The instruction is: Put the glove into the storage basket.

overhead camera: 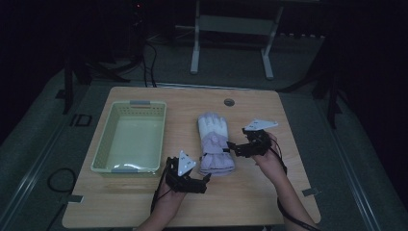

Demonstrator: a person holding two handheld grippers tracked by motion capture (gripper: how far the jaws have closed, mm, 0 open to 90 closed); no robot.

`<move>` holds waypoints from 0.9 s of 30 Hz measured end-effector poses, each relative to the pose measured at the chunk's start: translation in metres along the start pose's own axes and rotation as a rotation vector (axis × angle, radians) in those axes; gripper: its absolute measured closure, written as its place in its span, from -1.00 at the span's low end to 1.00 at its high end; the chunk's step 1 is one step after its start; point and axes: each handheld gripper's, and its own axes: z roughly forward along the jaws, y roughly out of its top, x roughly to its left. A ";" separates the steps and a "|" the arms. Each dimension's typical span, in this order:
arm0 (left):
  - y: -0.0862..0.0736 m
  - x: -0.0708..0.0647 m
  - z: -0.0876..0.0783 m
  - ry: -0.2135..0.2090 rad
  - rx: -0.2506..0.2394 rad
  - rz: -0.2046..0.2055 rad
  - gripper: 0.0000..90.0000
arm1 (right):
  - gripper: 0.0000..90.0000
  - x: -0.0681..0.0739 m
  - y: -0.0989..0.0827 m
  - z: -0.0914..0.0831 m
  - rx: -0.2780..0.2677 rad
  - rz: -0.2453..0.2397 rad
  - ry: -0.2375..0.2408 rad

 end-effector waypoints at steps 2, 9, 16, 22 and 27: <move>0.008 0.005 0.005 -0.033 0.013 -0.005 -1.00 | -0.71 -0.004 -0.001 0.001 0.009 0.035 -0.011; 0.028 0.018 0.030 0.001 0.077 -0.007 -1.00 | -0.72 -0.011 -0.005 0.011 0.011 0.105 -0.002; 0.034 0.024 0.047 -0.015 0.106 -0.052 -1.00 | -0.41 -0.010 -0.005 0.026 -0.016 0.105 -0.008; 0.023 0.024 0.060 0.051 0.210 -0.122 -0.69 | -0.32 -0.005 -0.011 0.041 0.008 0.111 -0.012; 0.011 0.028 0.066 0.003 0.252 -0.190 -0.58 | -0.29 -0.005 -0.022 0.055 0.089 0.152 0.000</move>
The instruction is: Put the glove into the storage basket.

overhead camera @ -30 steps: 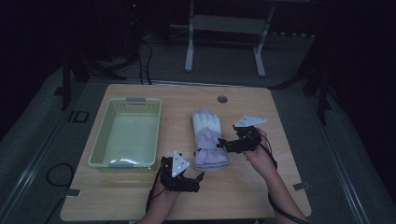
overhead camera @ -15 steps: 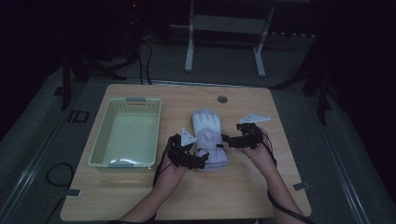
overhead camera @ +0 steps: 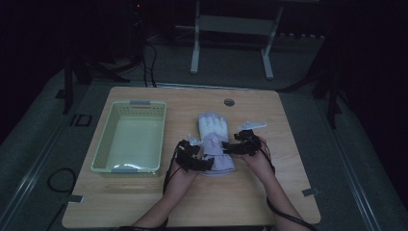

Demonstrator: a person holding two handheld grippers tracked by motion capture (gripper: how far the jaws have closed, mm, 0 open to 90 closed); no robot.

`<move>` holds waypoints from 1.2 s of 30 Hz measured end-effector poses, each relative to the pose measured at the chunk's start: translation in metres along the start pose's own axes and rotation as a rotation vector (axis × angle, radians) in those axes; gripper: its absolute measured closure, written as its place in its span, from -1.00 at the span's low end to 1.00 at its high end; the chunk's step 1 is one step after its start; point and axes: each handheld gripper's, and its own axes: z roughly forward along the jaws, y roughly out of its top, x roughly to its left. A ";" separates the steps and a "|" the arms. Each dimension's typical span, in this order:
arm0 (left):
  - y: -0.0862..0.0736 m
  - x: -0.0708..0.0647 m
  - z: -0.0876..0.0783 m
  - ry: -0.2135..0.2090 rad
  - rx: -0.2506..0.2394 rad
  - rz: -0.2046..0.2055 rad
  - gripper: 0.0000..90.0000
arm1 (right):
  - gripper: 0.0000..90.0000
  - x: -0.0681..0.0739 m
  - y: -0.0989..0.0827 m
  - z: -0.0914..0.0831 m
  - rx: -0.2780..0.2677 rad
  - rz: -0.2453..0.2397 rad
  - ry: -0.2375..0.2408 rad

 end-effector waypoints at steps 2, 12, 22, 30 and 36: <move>-0.003 0.003 0.005 -0.029 0.016 -0.010 -0.51 | -0.18 -0.002 -0.003 0.006 0.039 0.046 0.034; -0.006 0.018 0.015 -0.193 0.061 -0.058 0.02 | 0.21 -0.017 -0.010 0.019 0.126 0.269 0.222; 0.005 0.016 0.009 -0.203 0.125 -0.007 0.59 | 0.81 0.003 -0.004 0.014 0.111 0.179 0.141; 0.017 0.011 -0.006 -0.190 0.127 0.028 0.64 | 0.82 0.014 0.006 -0.002 0.072 0.131 0.094; 0.031 0.006 -0.022 -0.193 0.118 0.065 0.65 | 0.82 0.016 0.014 -0.017 0.034 0.126 0.099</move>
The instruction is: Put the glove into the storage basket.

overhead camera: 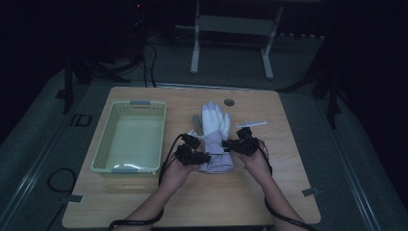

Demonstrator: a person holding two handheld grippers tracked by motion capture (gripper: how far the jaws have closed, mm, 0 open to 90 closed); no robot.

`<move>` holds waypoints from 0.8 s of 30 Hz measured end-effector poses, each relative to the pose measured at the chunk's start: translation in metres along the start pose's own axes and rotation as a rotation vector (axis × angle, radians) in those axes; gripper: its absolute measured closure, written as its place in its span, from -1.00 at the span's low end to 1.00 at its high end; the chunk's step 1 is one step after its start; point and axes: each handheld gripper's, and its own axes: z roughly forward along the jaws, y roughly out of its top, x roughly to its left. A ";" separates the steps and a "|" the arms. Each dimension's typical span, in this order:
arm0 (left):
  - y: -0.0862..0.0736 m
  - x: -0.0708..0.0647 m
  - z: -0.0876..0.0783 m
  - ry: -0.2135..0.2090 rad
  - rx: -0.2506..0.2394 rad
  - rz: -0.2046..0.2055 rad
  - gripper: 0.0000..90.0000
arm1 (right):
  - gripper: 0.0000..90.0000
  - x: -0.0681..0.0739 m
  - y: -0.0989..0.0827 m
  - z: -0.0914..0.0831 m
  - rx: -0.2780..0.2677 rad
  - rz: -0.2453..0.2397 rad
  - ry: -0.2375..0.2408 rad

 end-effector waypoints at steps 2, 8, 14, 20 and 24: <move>0.004 -0.003 -0.005 0.006 0.002 0.020 0.65 | 0.82 0.001 0.003 -0.005 -0.009 -0.003 0.002; 0.014 -0.005 -0.019 0.012 -0.001 0.044 0.65 | 0.83 0.009 0.015 -0.016 -0.034 -0.011 -0.004; 0.023 -0.003 -0.038 0.012 -0.006 0.065 0.65 | 0.83 0.020 0.028 -0.024 -0.057 -0.027 -0.005; 0.031 0.001 -0.059 0.031 -0.007 0.086 0.65 | 0.82 0.032 0.044 -0.028 -0.080 -0.046 -0.004; 0.033 0.005 -0.070 0.045 -0.001 0.099 0.65 | 0.83 0.041 0.053 -0.028 -0.088 -0.053 0.004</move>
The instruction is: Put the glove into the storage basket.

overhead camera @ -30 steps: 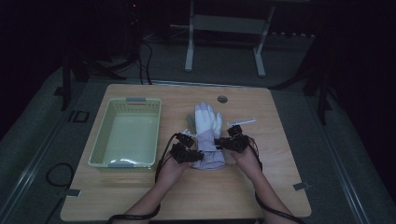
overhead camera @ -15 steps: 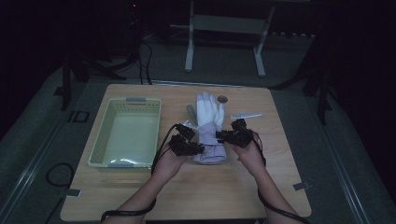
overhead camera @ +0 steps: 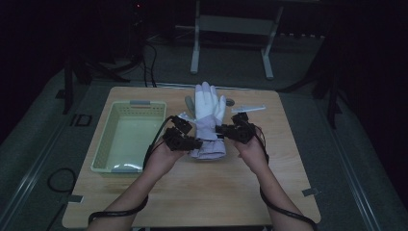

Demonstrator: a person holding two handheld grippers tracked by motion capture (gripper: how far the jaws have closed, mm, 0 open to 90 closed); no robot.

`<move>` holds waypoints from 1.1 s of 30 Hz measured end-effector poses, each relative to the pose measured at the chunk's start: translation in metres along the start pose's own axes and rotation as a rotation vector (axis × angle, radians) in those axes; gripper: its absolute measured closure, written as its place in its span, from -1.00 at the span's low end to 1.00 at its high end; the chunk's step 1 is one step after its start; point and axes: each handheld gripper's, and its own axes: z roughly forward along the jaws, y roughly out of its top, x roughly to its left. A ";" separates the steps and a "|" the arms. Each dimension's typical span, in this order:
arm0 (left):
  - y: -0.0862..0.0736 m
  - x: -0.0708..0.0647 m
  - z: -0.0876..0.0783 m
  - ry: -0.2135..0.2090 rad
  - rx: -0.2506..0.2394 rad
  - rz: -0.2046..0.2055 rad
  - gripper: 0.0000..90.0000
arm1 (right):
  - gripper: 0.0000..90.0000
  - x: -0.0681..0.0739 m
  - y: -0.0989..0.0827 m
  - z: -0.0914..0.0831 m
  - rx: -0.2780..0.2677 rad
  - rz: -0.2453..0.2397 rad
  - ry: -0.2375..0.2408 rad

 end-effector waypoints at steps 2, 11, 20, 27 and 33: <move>-0.001 0.002 -0.004 0.005 0.005 -0.004 0.65 | 0.83 0.004 0.003 0.002 0.002 -0.006 0.000; -0.009 0.018 -0.030 0.036 0.012 -0.006 0.65 | 0.83 0.026 0.019 0.018 -0.002 -0.016 0.032; -0.025 0.038 -0.055 0.048 0.011 -0.032 0.65 | 0.83 0.052 0.032 0.036 -0.005 -0.042 0.054; -0.035 0.050 -0.073 0.061 0.011 -0.035 0.65 | 0.82 0.070 0.039 0.049 -0.010 -0.054 0.073; -0.043 0.062 -0.089 0.072 0.025 -0.042 0.65 | 0.82 0.087 0.047 0.061 -0.004 -0.070 0.084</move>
